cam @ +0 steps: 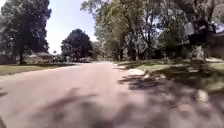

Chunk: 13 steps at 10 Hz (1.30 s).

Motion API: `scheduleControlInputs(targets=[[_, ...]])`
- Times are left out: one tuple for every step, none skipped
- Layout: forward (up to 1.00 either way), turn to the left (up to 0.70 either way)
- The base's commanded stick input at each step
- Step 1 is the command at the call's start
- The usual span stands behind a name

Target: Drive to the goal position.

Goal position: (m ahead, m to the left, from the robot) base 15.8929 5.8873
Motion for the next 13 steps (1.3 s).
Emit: scheduleControlInputs(targets=[[0.5,0.0],[0.5,0.0],[0.5,0.0],[0.5,0.0],[0.5,0.0],[0.5,0.0],[0.5,0.0],[0.5,0.0],[0.5,0.0],[0.5,0.0],[0.5,0.0],[0.5,0.0],[0.5,0.0]])
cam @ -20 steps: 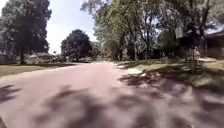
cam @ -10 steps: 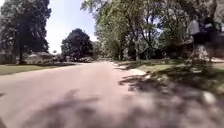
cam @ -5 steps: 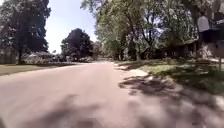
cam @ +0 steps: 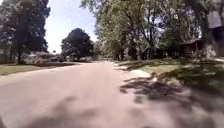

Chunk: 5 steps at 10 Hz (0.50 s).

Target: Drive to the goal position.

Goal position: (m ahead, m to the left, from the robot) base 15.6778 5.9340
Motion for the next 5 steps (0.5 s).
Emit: scheduleControlInputs(targets=[[0.5,0.0],[0.5,0.0],[0.5,0.0],[0.5,0.0],[0.5,0.0]])
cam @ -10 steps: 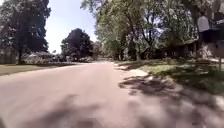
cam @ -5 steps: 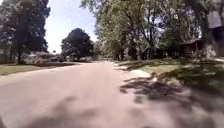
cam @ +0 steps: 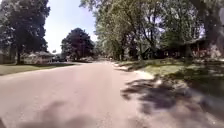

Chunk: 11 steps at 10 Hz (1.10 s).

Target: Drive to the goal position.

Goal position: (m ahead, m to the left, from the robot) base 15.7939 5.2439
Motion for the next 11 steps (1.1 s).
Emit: scheduleControlInputs(targets=[[0.5,0.0],[0.5,0.15],[0.5,0.5],[0.5,0.37],[0.5,0.11],[0.5,0.0],[0.5,0.0],[0.5,0.0],[0.5,0.0],[0.5,0.0],[0.5,0.0]])
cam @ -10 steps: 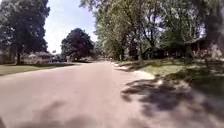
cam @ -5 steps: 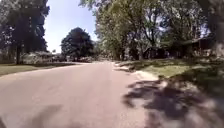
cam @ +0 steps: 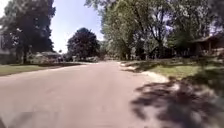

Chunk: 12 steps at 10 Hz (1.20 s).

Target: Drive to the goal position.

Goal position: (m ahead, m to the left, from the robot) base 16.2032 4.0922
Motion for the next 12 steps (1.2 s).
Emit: scheduleControlInputs(targets=[[0.5,0.0],[0.5,0.0],[0.5,0.0],[0.5,0.0],[0.5,0.0],[0.5,0.0],[0.5,0.0],[0.5,0.0],[0.5,0.0],[0.5,0.0],[0.5,0.0],[0.5,0.0]])
